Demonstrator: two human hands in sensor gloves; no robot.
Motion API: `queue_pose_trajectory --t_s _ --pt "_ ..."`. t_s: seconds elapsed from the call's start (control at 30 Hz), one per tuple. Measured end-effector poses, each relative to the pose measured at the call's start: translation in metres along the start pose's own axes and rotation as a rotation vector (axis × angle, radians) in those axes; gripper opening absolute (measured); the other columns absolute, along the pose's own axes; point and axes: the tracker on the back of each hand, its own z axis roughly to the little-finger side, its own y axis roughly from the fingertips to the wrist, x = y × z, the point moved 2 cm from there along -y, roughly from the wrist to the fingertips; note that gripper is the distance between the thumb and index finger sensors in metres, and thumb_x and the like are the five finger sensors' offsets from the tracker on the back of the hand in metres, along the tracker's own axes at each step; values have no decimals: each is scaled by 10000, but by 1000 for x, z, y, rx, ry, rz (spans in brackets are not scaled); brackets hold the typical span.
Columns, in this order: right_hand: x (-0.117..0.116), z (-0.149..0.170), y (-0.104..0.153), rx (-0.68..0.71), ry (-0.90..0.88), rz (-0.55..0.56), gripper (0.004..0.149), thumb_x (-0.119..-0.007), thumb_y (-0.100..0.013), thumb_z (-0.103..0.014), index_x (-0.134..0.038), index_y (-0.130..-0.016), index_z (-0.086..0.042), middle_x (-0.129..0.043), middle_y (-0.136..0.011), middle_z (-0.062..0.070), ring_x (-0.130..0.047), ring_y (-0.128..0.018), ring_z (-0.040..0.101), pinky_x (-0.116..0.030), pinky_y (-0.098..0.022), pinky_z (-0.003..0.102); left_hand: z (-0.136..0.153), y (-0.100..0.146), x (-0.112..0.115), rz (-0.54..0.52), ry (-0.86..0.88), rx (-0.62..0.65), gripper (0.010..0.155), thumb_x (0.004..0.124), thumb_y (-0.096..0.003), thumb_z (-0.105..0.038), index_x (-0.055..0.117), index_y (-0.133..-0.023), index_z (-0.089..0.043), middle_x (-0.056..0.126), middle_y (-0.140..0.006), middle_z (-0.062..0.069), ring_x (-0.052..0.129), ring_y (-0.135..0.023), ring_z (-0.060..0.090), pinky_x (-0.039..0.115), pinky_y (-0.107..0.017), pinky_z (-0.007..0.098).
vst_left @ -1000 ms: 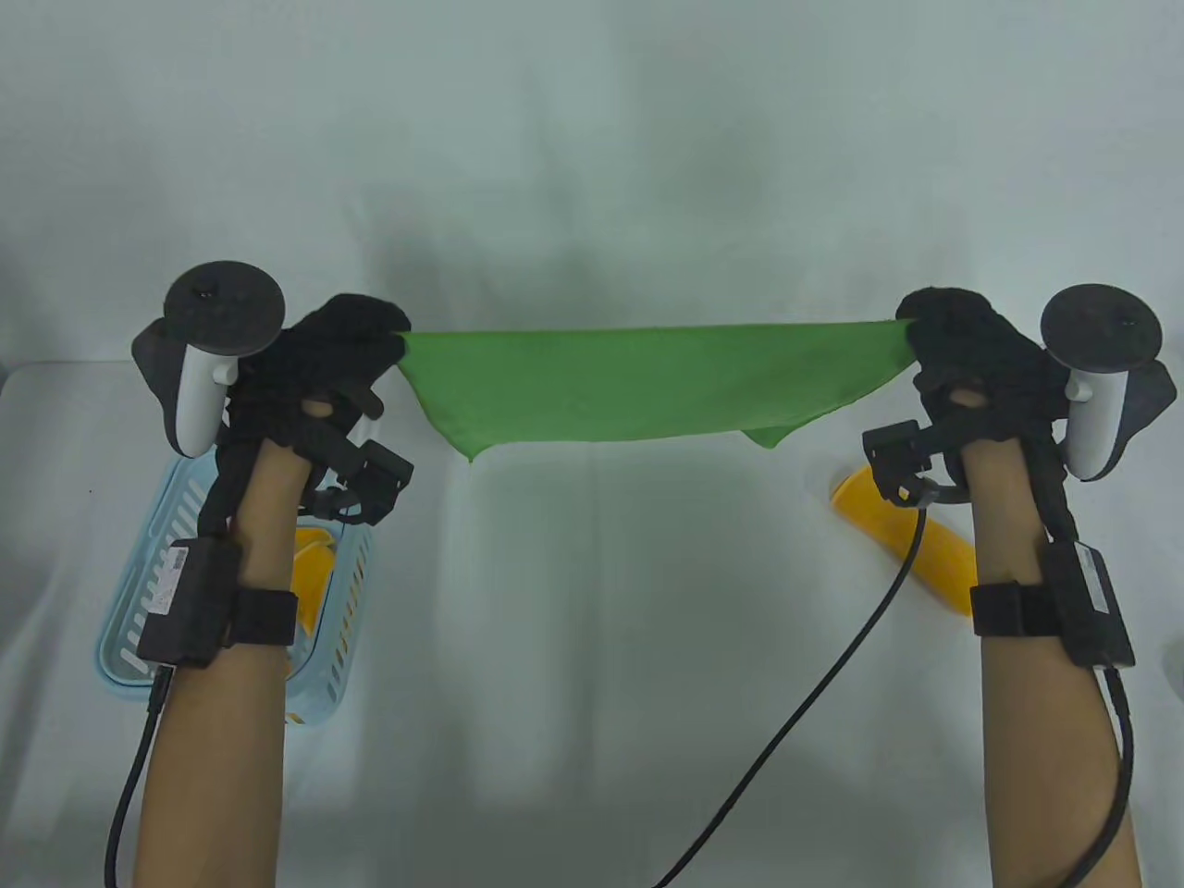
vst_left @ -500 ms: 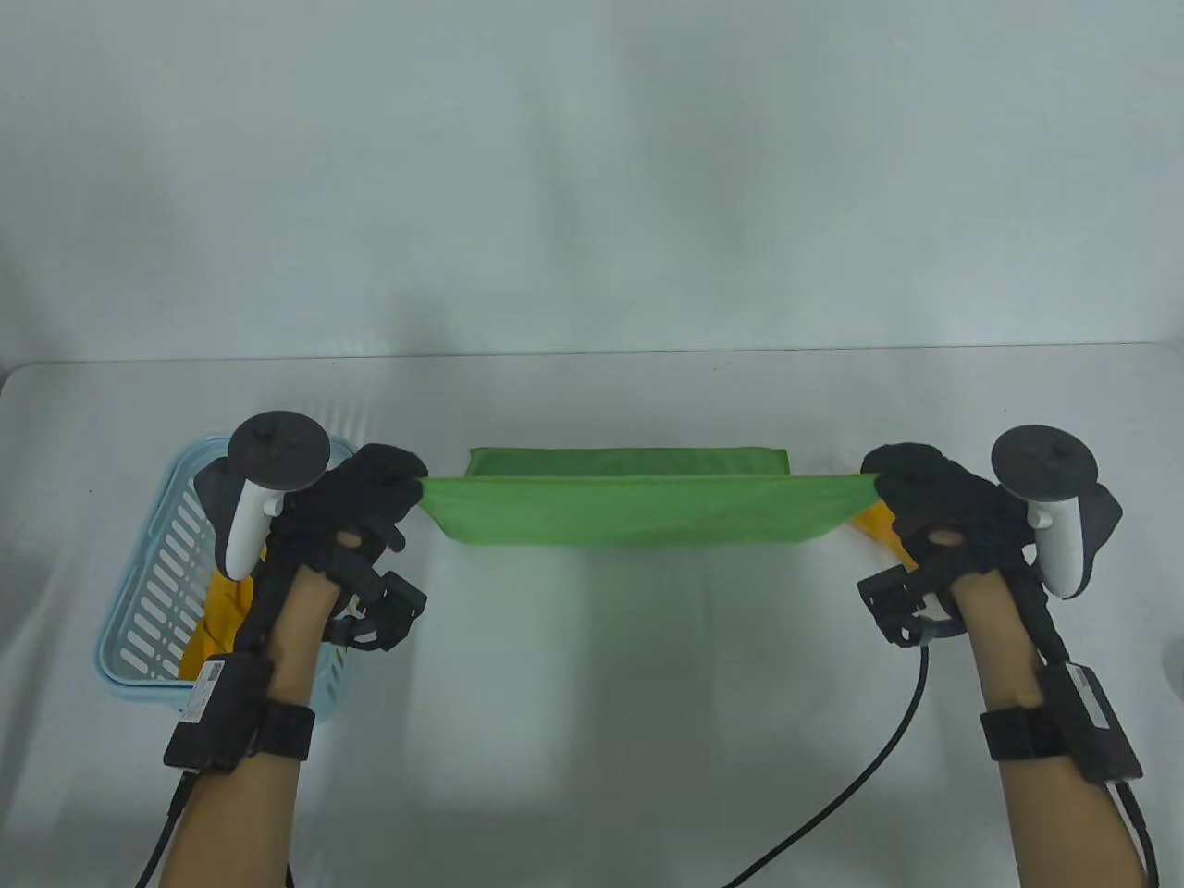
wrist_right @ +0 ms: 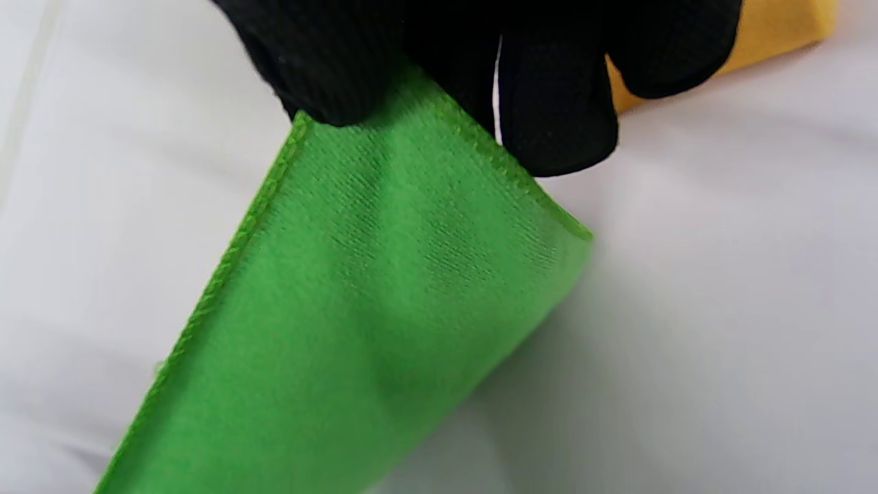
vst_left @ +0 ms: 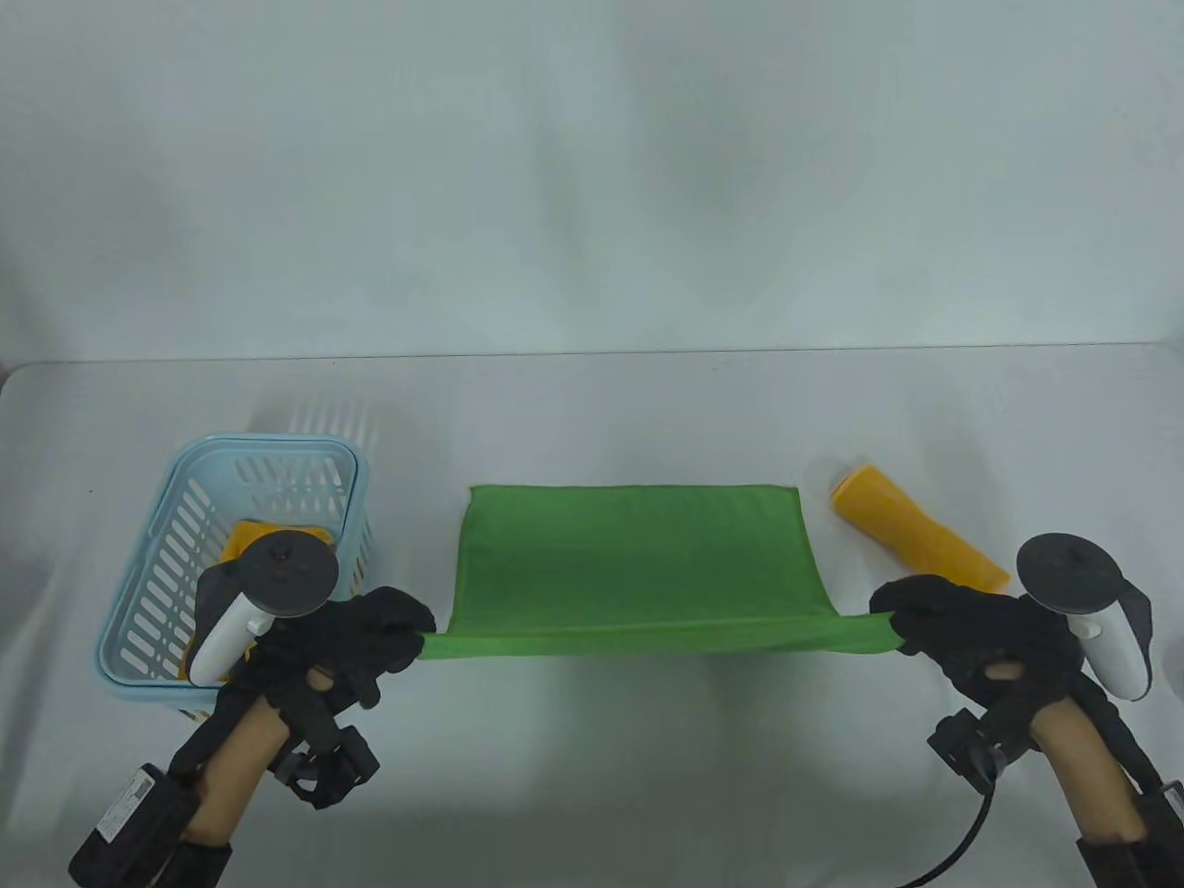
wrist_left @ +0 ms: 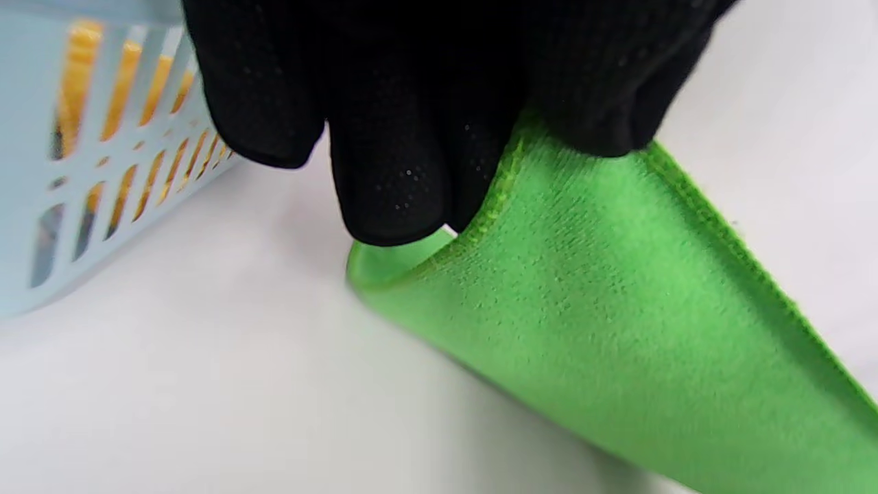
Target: Roll square towel into towel roll
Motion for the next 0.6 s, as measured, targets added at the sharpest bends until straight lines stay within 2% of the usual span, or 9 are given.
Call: queue_pose_trajectory --t_s 0.23,0.37,0.47,0.6 --pt "-14 10 24 22 37 -129 376 -816 -386 -305 -861 -759 -304 -990 -706 15 -943 -687 329 -708 -577 573 4 23 27 155 -63 34 407 804 -413 -343 843 -817 -309 963 -846 -19 1036 -738 232 775 -638 505" --pt "-18 14 36 25 32 -182 379 -819 -384 -307 -862 -761 -295 -999 -651 31 -958 -637 318 -714 -568 572 5 31 34 207 -78 44 409 802 -415 -347 840 -819 -303 989 -797 -39 1061 -688 207 786 -632 494" --pt "-17 16 39 24 34 -180 380 -814 -387 -316 -856 -764 -297 -992 -653 24 -950 -643 314 -710 -572 570 2 31 35 198 -112 31 410 800 -418 -348 836 -824 -301 988 -795 -37 1059 -688 205 784 -633 493" --pt "-14 16 29 14 38 -72 381 -795 -395 -342 -832 -773 -310 -936 -758 14 -896 -736 331 -686 -596 572 -2 18 30 103 -149 -37 415 785 -427 -355 813 -838 -306 953 -833 -44 1024 -732 223 763 -646 501"
